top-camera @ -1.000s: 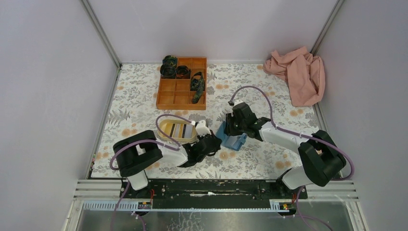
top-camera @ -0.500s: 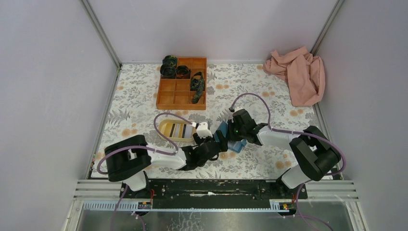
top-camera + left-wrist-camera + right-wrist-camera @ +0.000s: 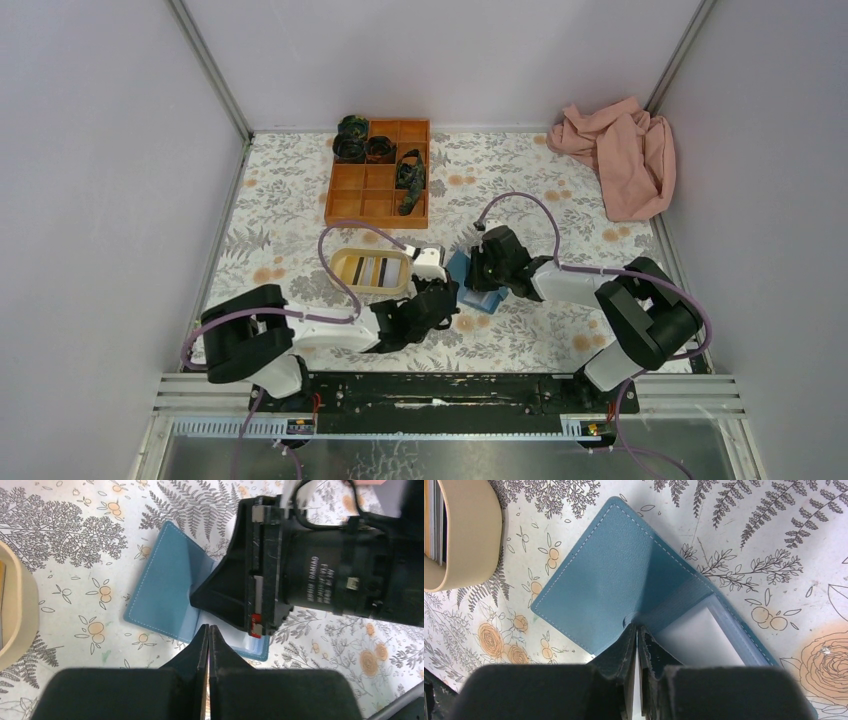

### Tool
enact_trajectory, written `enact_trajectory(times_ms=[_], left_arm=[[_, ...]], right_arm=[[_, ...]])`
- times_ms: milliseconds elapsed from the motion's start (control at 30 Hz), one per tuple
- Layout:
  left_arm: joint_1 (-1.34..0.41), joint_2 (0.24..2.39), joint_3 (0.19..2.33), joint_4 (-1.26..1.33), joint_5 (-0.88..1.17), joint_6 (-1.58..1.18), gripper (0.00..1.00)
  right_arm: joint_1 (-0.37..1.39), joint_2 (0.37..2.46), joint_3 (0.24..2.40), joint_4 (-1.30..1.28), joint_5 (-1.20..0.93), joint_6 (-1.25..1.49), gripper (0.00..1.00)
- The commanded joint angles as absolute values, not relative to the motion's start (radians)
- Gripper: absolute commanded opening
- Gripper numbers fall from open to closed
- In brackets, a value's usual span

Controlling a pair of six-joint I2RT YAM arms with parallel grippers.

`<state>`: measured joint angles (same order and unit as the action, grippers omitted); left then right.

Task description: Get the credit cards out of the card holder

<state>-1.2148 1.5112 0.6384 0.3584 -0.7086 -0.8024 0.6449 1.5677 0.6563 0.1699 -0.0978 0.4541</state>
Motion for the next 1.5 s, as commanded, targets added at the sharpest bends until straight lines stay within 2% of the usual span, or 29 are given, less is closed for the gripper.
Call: enact_trajectory(times_ms=[0,200,333,467,800,1100,1267,1467], left_arm=[[-1.131,1.589,0.681,0.398,-0.593,-0.723,0.0],[-1.055,1.704,0.861,0.235,-0.556,-0.614,0.0],[-0.972,1.762,0.933,0.166,-0.434,-0.638,0.0],[-0.943,1.834,1.01,0.048,-0.401,-0.637,0.0],[-0.936,1.91,0.913,0.126,-0.228,-0.739,0.0],[-0.936,1.944,0.896,0.168,-0.229,-0.777,0.0],[-0.936,1.942,0.922,0.15,-0.259,-0.779,0.0],[-0.935,1.931,0.923,0.131,-0.288,-0.783,0.0]], right_arm=[[0.643,1.576,0.622,0.123,-0.095,0.455,0.11],[0.643,1.558,0.618,0.114,-0.089,0.454,0.11],[0.643,1.54,0.613,0.108,-0.087,0.453,0.11],[0.643,1.508,0.601,0.099,-0.084,0.453,0.14],[0.643,1.487,0.606,0.071,-0.066,0.433,0.16],[0.678,1.355,0.565,0.047,-0.096,0.451,0.25],[0.724,1.287,0.496,0.021,-0.048,0.491,0.25],[0.725,1.092,0.413,-0.067,-0.023,0.524,0.25]])
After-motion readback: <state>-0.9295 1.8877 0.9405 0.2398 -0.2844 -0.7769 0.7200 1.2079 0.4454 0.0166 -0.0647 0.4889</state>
